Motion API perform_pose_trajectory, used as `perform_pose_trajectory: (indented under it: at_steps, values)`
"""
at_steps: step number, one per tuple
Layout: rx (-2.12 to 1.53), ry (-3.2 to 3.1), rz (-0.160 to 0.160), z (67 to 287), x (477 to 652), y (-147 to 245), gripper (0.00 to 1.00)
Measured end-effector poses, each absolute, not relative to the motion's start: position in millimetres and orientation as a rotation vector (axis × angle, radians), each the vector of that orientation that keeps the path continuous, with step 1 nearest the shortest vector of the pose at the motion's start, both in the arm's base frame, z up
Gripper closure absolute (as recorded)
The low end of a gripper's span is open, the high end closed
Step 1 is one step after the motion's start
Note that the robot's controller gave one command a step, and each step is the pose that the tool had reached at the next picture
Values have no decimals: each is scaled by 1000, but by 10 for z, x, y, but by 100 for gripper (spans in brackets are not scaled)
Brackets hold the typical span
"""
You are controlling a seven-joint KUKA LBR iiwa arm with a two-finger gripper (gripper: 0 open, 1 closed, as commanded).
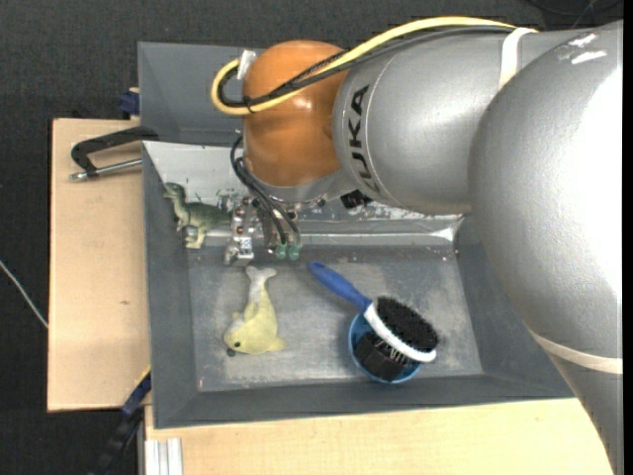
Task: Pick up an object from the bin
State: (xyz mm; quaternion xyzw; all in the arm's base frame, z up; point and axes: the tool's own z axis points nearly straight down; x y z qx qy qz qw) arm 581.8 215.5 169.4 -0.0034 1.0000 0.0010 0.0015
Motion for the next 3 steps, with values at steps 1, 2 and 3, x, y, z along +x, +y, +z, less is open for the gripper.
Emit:
perform_pose_trajectory:
  at_steps: [1,2,3]
  values:
    - [-36,3141,2,1557,5843,2250,100]
    - [-39,3141,2,1614,5752,2160,100]
    - [-36,3134,7,1499,6023,2216,100]
